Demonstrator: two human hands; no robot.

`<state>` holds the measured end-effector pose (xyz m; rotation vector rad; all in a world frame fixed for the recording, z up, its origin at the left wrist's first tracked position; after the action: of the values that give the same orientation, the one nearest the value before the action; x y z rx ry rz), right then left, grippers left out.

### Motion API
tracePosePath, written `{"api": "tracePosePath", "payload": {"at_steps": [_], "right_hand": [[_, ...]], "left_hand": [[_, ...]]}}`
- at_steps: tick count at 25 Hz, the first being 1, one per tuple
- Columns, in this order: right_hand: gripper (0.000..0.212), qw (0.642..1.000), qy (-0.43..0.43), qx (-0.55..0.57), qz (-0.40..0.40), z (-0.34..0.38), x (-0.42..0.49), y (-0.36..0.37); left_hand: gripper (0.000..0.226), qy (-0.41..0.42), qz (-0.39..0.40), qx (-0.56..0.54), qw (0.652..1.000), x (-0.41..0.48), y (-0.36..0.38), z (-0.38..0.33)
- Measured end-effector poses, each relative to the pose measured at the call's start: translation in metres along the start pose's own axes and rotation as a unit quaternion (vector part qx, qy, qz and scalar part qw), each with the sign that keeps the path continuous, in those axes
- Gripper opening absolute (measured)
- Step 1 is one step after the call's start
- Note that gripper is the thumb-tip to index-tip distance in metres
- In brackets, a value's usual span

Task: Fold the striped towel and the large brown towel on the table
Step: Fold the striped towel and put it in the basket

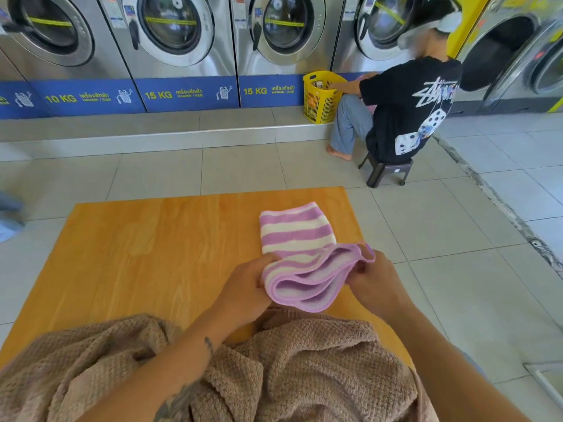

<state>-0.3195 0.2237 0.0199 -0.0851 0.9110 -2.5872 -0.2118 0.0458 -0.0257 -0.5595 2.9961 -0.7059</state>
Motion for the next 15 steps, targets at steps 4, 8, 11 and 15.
{"api": "tracePosePath", "payload": {"at_steps": [4,8,11,15], "right_hand": [[0.025,0.996,-0.053,-0.07,-0.028,0.011,0.03,0.0],[0.014,0.998,-0.002,-0.055,0.013,0.001,0.075,0.029],[0.032,0.989,0.049,-0.127,0.063,-0.023,0.093,0.066],[0.055,0.972,0.131,-0.17,0.094,-0.045,0.091,0.088]], "left_hand": [[0.017,-0.097,-0.098,-0.018,0.99,0.012,-0.033,0.014],[0.016,-0.174,-0.142,0.038,0.974,0.034,-0.047,0.032],[0.014,-0.265,-0.115,0.117,0.95,0.034,-0.044,0.061],[0.042,-0.348,-0.118,0.115,0.923,0.033,-0.039,0.071]]}}
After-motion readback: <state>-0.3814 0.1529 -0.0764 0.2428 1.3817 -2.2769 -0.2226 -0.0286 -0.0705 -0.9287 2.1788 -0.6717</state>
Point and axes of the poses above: each hand's wrist, its own x-axis towards the middle knuckle, its own y-axis out of the palm, z = x × y, the point moved 10 cm from there along x, towards the middle knuckle, and after that the axes turned 8 degrees about -z, right-handed, at the moved point
